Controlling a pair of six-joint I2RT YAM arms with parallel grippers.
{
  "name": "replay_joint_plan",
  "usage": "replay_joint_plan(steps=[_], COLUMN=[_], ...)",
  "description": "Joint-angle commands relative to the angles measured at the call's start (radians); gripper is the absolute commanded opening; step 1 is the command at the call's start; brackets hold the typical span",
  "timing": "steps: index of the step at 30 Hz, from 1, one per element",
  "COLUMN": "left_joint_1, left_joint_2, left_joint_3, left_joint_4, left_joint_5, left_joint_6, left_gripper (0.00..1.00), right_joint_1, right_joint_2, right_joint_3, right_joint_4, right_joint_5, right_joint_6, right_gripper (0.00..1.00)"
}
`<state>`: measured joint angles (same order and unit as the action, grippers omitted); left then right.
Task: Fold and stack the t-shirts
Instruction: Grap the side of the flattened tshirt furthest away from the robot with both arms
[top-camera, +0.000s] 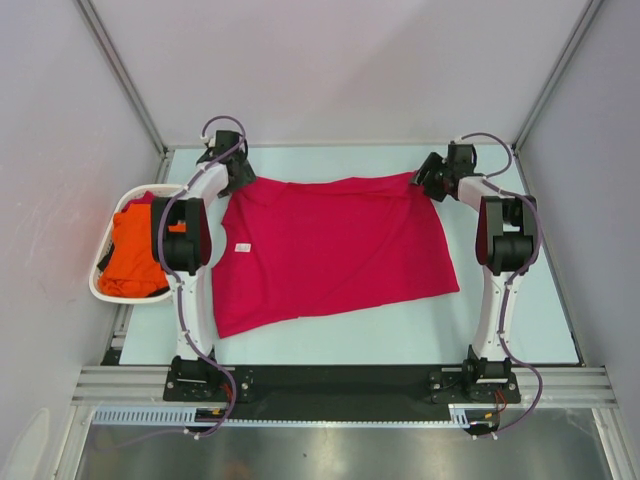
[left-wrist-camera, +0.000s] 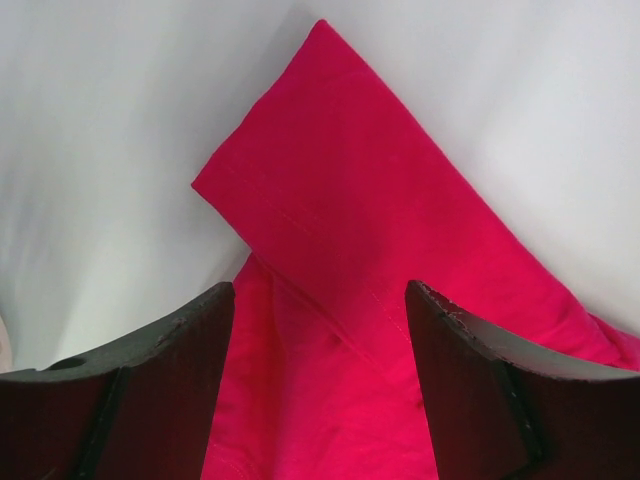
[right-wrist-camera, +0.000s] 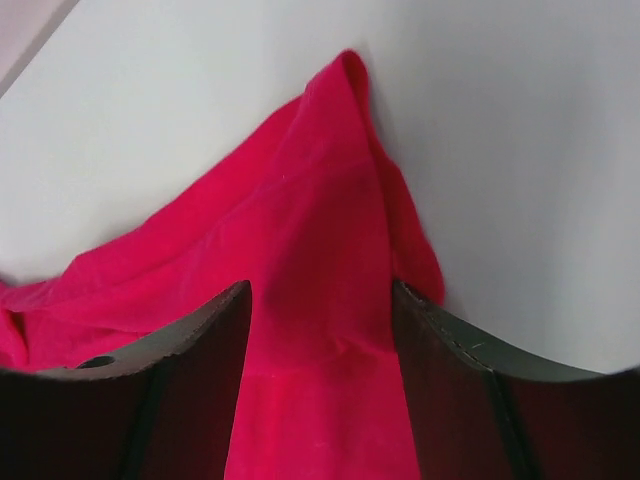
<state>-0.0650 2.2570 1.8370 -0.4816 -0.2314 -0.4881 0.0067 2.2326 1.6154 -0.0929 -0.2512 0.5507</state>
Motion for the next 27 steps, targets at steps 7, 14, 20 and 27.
replay_joint_plan(steps=[7,14,20,27], left_joint_1=[0.008,0.008,0.008,0.014], left_joint_2=[-0.068,-0.059,-0.085,-0.111], left_joint_3=[-0.045,-0.050,-0.077,-0.091], left_joint_4=[0.029,0.032,0.046,0.066], left_joint_5=[-0.006,-0.017,-0.023,-0.033], left_joint_6=[0.006,-0.001,-0.007,-0.009], left_gripper=[0.75,0.76,0.87,0.98], right_joint_1=[0.001,0.009,0.022,0.032], right_joint_2=[-0.077,-0.094,-0.108,-0.122], right_joint_3=[-0.072,-0.065,-0.063,-0.063], right_joint_4=[0.007,0.002,0.004,0.004], right_joint_5=[-0.028,0.020,0.047,0.064], right_joint_6=[0.014,-0.006,-0.023,-0.035], right_gripper=[0.52,0.24,0.11,0.14])
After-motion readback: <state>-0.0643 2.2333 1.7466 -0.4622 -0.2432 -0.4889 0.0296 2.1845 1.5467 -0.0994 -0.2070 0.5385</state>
